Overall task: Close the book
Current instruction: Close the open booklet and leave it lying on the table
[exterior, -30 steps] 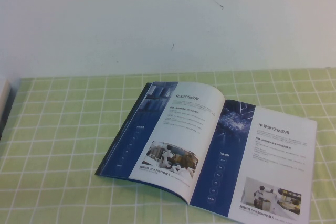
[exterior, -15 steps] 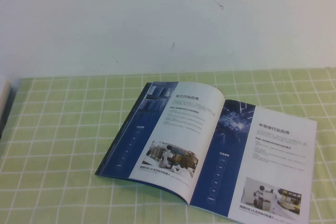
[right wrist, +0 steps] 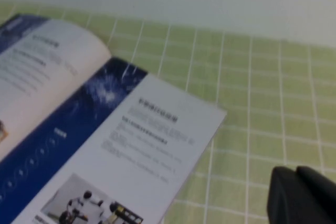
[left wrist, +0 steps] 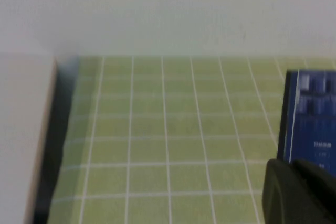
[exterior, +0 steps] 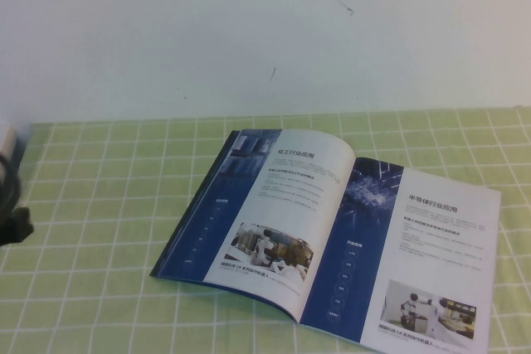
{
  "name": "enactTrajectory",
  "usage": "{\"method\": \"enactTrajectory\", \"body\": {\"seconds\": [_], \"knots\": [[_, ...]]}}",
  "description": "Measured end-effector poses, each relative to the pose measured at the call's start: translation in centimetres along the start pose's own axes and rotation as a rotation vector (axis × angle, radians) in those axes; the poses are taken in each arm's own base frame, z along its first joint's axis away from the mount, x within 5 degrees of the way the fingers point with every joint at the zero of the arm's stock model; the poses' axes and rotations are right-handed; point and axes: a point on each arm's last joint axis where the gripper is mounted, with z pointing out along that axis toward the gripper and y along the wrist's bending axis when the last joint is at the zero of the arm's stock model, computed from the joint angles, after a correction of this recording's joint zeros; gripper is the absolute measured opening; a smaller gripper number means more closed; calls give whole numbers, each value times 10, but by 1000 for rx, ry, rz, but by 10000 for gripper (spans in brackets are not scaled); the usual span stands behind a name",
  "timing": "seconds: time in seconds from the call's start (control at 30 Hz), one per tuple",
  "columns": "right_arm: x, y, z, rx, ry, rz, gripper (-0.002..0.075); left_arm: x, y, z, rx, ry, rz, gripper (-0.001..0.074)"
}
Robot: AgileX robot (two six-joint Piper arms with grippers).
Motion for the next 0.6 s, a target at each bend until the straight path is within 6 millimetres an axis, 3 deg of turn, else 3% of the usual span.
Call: {"method": "enactTrajectory", "body": {"seconds": [0.3, 0.6], "knots": [[9, -1, 80, -148, 283, -37, -2, -10, -11, 88, 104, 442, -16, -4], [49, -1, 162, -274, 589, 13, -1, -17, -24, 171, 198, 581, 41, -4]]}}
